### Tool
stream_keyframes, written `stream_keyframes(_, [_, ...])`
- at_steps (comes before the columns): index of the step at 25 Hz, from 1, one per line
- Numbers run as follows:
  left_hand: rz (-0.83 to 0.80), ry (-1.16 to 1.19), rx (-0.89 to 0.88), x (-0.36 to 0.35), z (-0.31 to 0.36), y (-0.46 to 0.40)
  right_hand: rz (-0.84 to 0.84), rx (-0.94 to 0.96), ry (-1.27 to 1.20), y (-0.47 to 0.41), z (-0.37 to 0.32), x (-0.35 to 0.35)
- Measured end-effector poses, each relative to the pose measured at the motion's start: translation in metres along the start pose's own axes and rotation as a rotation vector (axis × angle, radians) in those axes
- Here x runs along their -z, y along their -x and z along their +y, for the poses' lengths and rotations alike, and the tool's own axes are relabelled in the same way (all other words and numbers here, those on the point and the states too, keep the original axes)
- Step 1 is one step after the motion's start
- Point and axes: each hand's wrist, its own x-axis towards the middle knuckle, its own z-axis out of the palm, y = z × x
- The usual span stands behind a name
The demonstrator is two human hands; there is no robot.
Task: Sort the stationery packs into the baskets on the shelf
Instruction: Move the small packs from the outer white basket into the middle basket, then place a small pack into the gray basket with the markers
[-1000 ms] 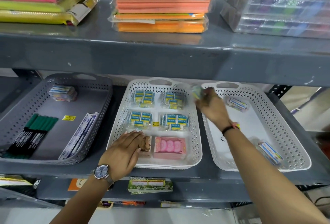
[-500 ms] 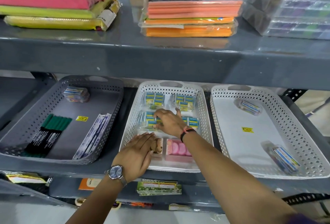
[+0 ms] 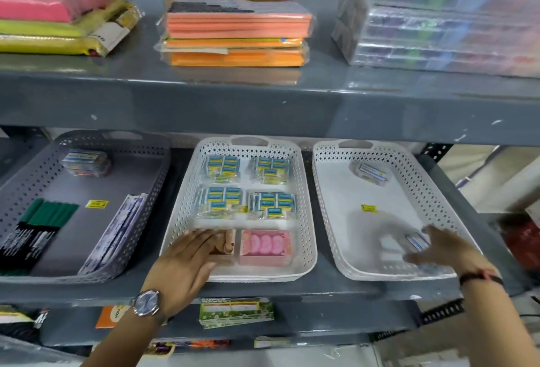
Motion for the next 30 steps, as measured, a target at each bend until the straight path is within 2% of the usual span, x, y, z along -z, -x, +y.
stream_keyframes(1, [-0.017,0.015,0.009,0.0,-0.003,0.002,-0.038,0.006,0.016,0.0,0.012,-0.01])
stream_keyframes(4, [-0.02,0.002,0.009,-0.001,-0.005,0.003,0.012,-0.011,-0.036,0.004,0.016,-0.012])
stream_keyframes(5, [0.019,-0.023,0.072,0.002,-0.005,0.019,0.006,0.069,-0.025,0.001,-0.003,-0.004])
stream_keyframes(7, [0.027,0.023,0.084,-0.001,-0.004,0.026,0.018,0.074,-0.025,-0.006,-0.01,-0.002])
stream_keyframes(11, [-0.014,-0.026,0.066,-0.005,-0.005,0.017,0.106,-0.001,-0.244,-0.007,0.006,-0.024])
stream_keyframes(14, [0.0,-0.04,0.1,-0.006,0.0,0.018,0.131,0.073,-0.403,-0.016,0.004,0.002])
stream_keyframes(15, [-0.011,-0.05,0.104,-0.002,0.0,0.02,0.171,0.138,-0.385,-0.016,-0.007,0.015])
stream_keyframes(17, [-0.013,-0.078,0.099,0.006,-0.003,0.021,0.324,0.316,-0.39,0.025,-0.053,0.043])
stream_keyframes(18, [-0.023,-0.097,0.103,0.011,-0.007,0.024,0.404,0.467,-0.373,0.039,-0.08,0.051])
stream_keyframes(19, [-0.025,-0.114,0.103,0.015,-0.014,0.027,0.431,0.555,-0.348,0.058,-0.11,0.059])
stream_keyframes(23, [0.041,-0.161,0.071,0.037,-0.06,0.042,0.35,0.848,-0.256,0.091,-0.241,0.058])
stream_keyframes(26, [0.021,-0.178,0.042,0.054,-0.11,0.055,0.306,1.029,-0.239,0.106,-0.346,0.044])
stream_keyframes(30, [-0.033,-0.224,-0.032,0.069,-0.171,0.069,0.349,1.073,-0.194,0.104,-0.466,0.021])
